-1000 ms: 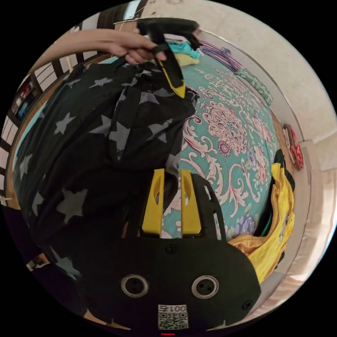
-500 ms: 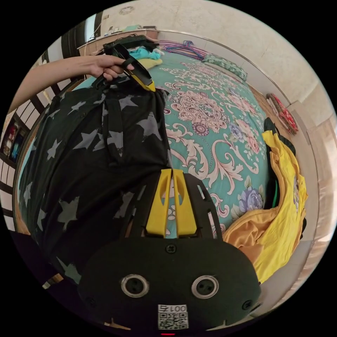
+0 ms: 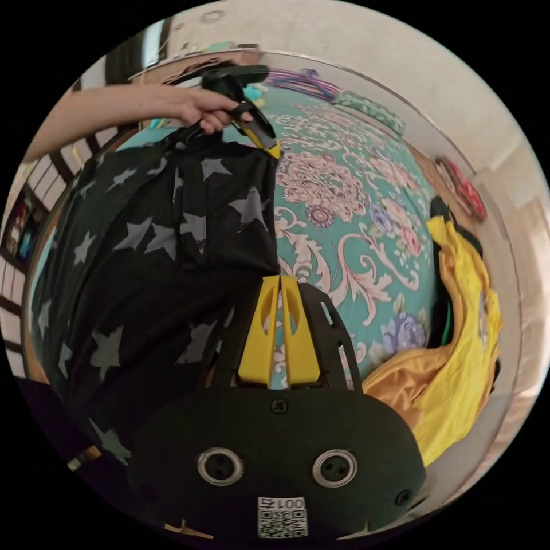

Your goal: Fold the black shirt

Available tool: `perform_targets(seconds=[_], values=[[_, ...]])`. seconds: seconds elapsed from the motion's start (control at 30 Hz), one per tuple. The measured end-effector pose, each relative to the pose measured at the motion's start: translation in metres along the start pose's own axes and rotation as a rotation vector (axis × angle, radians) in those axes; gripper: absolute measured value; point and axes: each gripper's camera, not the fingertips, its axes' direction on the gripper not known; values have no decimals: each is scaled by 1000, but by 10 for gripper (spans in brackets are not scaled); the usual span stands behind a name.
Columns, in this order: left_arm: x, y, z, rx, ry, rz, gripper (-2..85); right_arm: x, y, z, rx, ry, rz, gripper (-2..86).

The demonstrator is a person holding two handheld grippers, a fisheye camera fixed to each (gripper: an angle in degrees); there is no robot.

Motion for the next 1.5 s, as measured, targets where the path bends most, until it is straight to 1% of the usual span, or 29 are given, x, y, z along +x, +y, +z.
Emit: perform_targets(seconds=[0.07, 0.13, 0.23, 0.33, 0.4, 0.47, 0.5, 0.57, 0.63, 0.7, 0.73, 0.77, 0.8, 0.87, 0.93, 1.0, 1.17, 1.3, 1.4, 1.5], values=[[-1, -5, 6, -37, -10, 1, -6, 7, 8, 6, -10, -41, 81, 5], [0, -4, 8, -44, -22, -2, -3, 3, 8, 11, -24, -21, 51, 5], [5, 8, -8, 24, -16, -32, 22, 0, 7, 7, -32, 17, 16, 8], [18, 33, -30, 60, -90, -20, 48, 4, 12, -11, -2, 51, 43, 10], [33, 49, -34, 29, -136, 52, 56, 1, 13, -22, 28, -26, 27, 11], [55, 63, -23, -70, -197, 169, 61, -13, 6, -26, 41, -140, -32, 20], [59, 66, -19, -98, -216, 197, 62, -18, 4, -25, 37, -152, -48, 26], [71, 71, 2, -204, -304, 287, 61, -34, -6, -14, 24, -166, -77, 68], [75, 73, 16, -269, -362, 353, 52, -41, -13, -2, 6, -197, -62, 77], [80, 74, 19, -272, -413, 410, 36, -47, -16, 14, -52, -189, -29, 69], [82, 73, 17, -272, -420, 425, 22, -50, -16, 20, -62, -113, -10, 49], [84, 74, 12, -252, -399, 434, 10, -52, -15, 16, -32, -51, -1, 36], [85, 76, 8, -238, -387, 440, 4, -51, -14, 13, -22, -48, 5, 33], [90, 82, -7, -193, -348, 455, -3, -46, -10, -4, 29, -112, 41, 23], [90, 89, -15, -166, -301, 459, -5, -46, -5, -16, 53, -136, 39, 20], [87, 96, -16, -162, -260, 448, -5, -51, -1, -20, 30, -140, 18, 19], [66, 115, -1, -222, -305, 365, -10, -74, 13, 1, -82, -61, -81, 25], [63, 124, 4, -238, -290, 356, -5, -74, 18, 2, -86, -119, -82, 38], [68, 128, 0, -191, -312, 353, 20, -67, 24, -4, -64, -160, -38, 54], [69, 126, -1, -125, -314, 331, 53, -61, 31, 1, -92, -147, 6, 61]])
